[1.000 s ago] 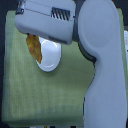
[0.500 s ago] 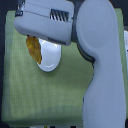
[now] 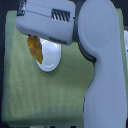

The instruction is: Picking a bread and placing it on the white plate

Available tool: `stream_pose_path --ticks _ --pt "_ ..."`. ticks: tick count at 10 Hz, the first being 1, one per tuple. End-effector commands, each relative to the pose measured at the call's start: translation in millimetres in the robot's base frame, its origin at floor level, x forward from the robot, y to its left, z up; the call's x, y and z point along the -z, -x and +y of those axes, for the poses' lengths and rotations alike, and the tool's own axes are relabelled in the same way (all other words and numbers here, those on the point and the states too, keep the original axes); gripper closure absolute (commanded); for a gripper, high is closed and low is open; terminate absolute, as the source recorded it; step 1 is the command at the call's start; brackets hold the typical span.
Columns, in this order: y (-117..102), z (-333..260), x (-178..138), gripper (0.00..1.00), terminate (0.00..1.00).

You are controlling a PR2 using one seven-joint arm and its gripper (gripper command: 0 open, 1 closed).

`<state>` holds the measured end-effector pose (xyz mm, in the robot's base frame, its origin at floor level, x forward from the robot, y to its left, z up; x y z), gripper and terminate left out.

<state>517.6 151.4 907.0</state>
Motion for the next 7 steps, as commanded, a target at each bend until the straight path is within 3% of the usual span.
stream_pose_path --ticks 1,7 --pt "-3.7 -17.8 6.8 0.00 0.00" --pt "-4.0 -27.2 11.4 0.00 0.00"
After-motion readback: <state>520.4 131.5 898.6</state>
